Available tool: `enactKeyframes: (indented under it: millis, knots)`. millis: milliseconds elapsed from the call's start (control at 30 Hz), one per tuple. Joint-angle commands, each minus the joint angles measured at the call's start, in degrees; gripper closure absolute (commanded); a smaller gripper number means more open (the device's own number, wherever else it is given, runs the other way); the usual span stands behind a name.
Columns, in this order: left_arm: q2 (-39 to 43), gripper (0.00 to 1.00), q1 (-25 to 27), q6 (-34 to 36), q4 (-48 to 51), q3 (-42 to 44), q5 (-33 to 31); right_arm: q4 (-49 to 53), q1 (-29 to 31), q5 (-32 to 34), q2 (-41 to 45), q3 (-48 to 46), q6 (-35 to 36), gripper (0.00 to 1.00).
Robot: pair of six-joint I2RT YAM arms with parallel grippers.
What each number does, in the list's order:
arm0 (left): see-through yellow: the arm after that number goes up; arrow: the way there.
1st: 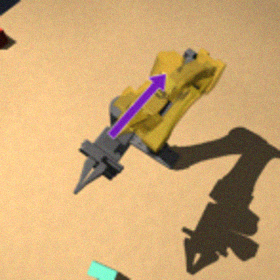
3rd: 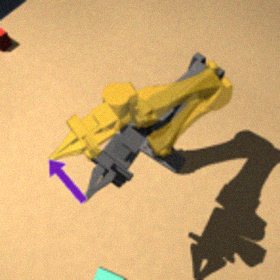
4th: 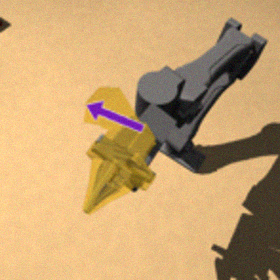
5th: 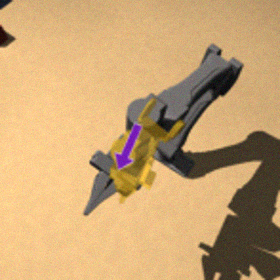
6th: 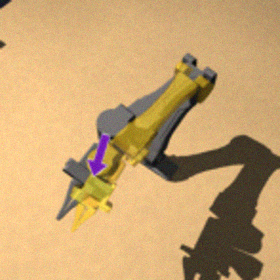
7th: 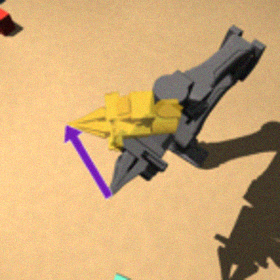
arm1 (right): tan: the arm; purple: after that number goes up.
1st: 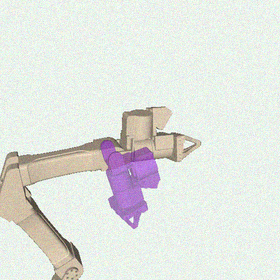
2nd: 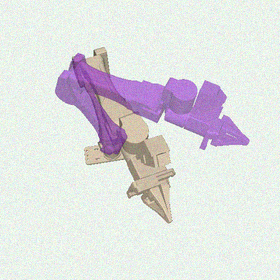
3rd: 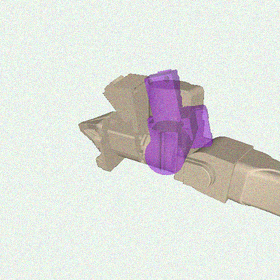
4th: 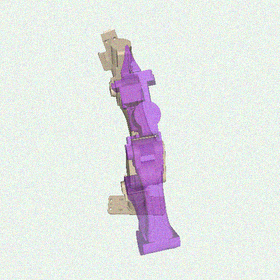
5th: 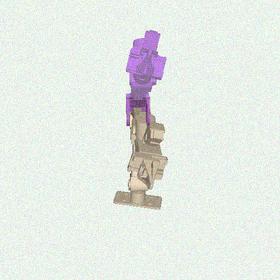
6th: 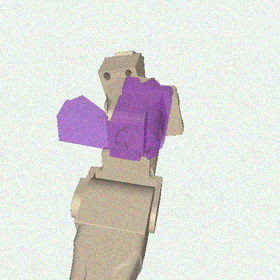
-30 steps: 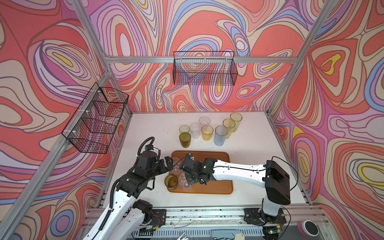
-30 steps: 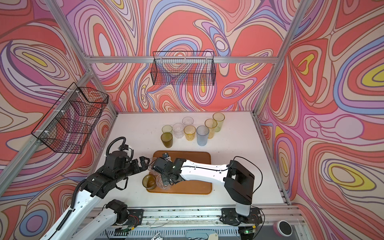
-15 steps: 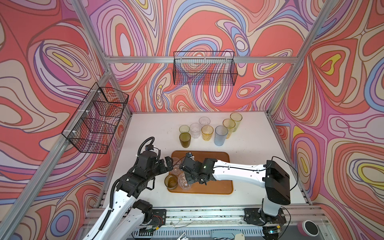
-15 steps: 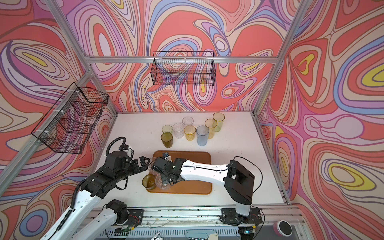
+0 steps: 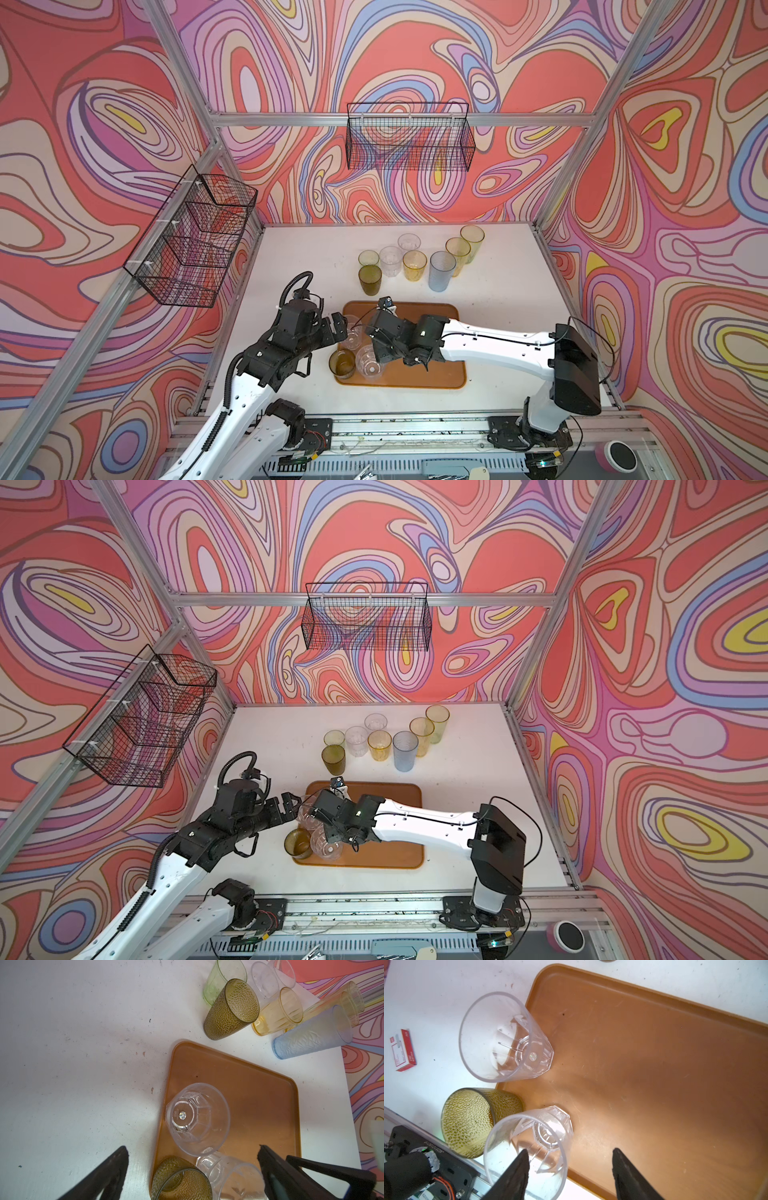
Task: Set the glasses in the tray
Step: 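Raise the right gripper while the left gripper reaches toward the olive dimpled glass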
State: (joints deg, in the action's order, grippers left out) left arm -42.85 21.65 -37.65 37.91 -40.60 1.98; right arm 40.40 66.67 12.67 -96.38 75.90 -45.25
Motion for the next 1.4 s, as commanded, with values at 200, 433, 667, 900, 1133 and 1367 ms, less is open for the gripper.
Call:
enactKeyframes:
  millis: [200, 433, 667, 900, 1133, 1367]
  knots:
    - [-6.92, 0.00, -0.32, 1.61, -1.27, -7.04, 1.56, -12.50, -8.88, -5.56, 11.02, -10.99, 0.62, 0.26]
    - [-12.75, 0.00, -0.31, 2.85, -1.45, -12.48, 0.22, -21.67, -16.08, -9.96, 18.87, -20.53, 2.93, 0.21]
    - [-18.30, 0.00, -0.32, 2.66, -1.17, -17.41, -1.67, -29.48, -24.13, -17.40, 22.75, -26.63, 5.99, 0.16]
    - [-22.53, 0.00, -0.31, 2.45, -0.83, -20.39, -1.16, -34.31, -31.33, -25.21, 25.77, -31.96, 7.48, 0.09]
    - [-26.46, 0.00, -0.30, 3.20, 0.67, -23.15, -2.12, -38.30, -37.44, -31.84, 28.31, -37.84, 6.76, 0.06]
    - [-29.78, 0.00, -0.38, 2.68, 0.58, -26.02, -2.54, -40.36, -38.08, -32.17, 28.62, -40.14, 7.13, 0.04]
